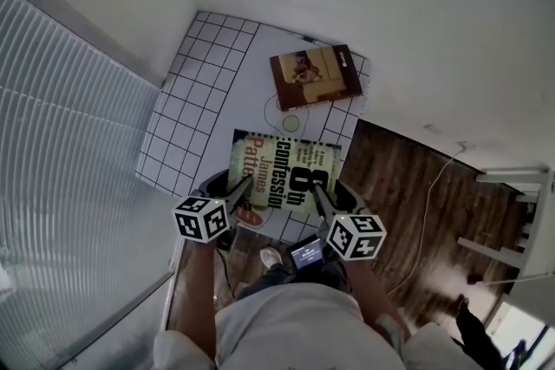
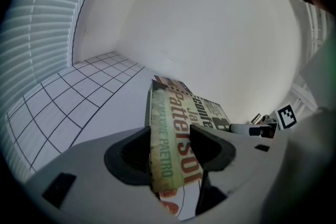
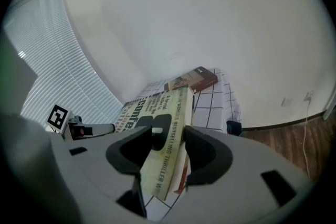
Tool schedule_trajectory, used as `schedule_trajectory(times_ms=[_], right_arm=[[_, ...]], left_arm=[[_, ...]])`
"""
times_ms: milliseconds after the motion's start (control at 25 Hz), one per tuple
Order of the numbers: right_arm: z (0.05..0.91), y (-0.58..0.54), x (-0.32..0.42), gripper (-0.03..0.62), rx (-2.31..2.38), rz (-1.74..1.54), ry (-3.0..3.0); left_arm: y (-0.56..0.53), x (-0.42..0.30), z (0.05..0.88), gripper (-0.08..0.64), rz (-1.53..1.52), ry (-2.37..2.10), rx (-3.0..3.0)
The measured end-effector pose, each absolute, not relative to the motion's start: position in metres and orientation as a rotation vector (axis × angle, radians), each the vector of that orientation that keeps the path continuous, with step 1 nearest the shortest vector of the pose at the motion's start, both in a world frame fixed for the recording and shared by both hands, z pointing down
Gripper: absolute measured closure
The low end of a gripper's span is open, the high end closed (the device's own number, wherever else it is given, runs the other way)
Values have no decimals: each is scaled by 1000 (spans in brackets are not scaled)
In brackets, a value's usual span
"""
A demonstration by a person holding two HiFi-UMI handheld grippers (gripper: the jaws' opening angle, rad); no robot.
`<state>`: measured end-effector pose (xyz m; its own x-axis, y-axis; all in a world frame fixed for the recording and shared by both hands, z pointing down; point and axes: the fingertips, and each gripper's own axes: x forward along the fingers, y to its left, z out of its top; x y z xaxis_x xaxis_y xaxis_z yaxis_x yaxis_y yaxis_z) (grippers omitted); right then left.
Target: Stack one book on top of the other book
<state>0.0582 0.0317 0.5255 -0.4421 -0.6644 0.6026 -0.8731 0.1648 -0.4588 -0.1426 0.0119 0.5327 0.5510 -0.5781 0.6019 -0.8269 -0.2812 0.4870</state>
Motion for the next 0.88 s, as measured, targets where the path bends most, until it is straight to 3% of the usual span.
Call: schedule_trajectory(times_ms=[880], right_arm=[[529,-59,109,400,1475,1108,-2205]], left_arm=[[-56,-93,538,321,363,-1148,1979]])
